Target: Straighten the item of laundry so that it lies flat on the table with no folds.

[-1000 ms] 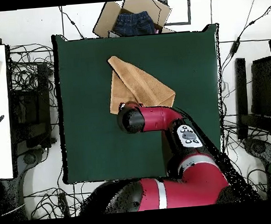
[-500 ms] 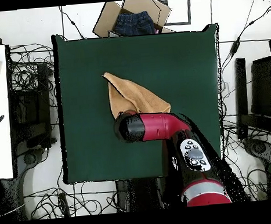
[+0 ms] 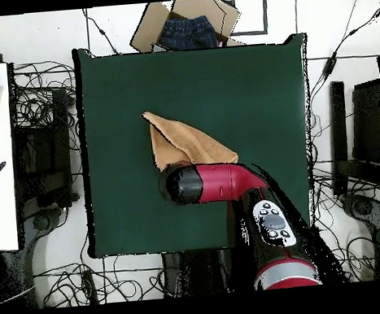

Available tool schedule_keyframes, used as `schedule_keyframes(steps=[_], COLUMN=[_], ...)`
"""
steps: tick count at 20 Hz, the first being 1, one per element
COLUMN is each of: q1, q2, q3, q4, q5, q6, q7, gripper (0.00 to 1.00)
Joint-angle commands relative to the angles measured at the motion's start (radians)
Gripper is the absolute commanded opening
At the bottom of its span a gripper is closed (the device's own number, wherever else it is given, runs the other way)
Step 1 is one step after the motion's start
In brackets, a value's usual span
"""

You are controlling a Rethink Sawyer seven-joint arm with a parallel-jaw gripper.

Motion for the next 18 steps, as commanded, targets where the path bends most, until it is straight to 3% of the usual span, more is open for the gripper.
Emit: schedule_keyframes(steps=[1,9,14,18], q1=[-0.008,0.028,0.075,0.052], q2=[0.033,-0.028,-0.206,-0.272], q3=[0.06,0.032,0.008,0.036], q4=[0.042,0.016,-0.019,0.001], q5=[0.014,0.033,0.058,0.076], q6=[0.02,0.142,0.413,0.472], q7=[0.083,0.085,0.055,0.032], gripper=[0.0,0.0,0.0,0.0])
